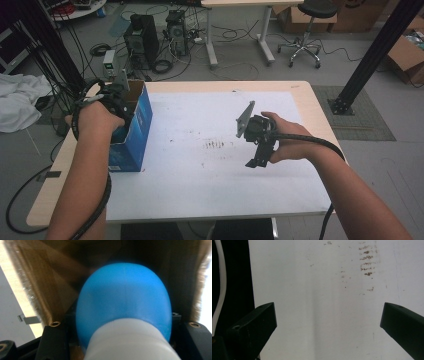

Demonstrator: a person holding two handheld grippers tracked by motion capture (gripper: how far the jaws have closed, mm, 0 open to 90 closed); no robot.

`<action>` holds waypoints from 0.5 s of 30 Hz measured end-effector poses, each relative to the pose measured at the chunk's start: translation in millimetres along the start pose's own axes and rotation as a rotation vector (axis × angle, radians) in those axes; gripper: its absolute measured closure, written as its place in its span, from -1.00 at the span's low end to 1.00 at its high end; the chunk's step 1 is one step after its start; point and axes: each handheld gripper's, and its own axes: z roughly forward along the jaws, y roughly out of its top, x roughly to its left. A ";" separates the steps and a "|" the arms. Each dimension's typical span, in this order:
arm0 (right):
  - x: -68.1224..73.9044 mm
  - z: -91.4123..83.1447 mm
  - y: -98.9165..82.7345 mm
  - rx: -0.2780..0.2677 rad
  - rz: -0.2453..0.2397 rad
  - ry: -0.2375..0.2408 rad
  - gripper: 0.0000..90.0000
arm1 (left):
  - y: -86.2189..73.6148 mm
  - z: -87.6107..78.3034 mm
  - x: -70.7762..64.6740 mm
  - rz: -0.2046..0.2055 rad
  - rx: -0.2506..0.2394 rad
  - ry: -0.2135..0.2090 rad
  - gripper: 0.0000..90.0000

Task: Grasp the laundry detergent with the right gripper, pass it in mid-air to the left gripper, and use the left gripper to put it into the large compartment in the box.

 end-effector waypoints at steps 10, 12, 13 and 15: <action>1.7 -0.4 0.2 0.002 0.002 0.003 -0.98 | -1.7 3.3 6.6 -0.011 -0.027 -0.030 -0.15; 1.4 -0.4 -0.5 0.006 0.004 0.002 -0.98 | -1.7 3.1 7.7 -0.015 -0.029 -0.035 -0.15; 1.2 -0.5 -0.8 0.005 0.005 0.003 -0.97 | -1.9 3.0 8.2 -0.014 -0.036 -0.037 -0.15; 0.9 -0.7 -1.1 0.005 0.006 0.005 -0.96 | -2.5 3.4 9.2 -0.022 -0.043 -0.039 -0.15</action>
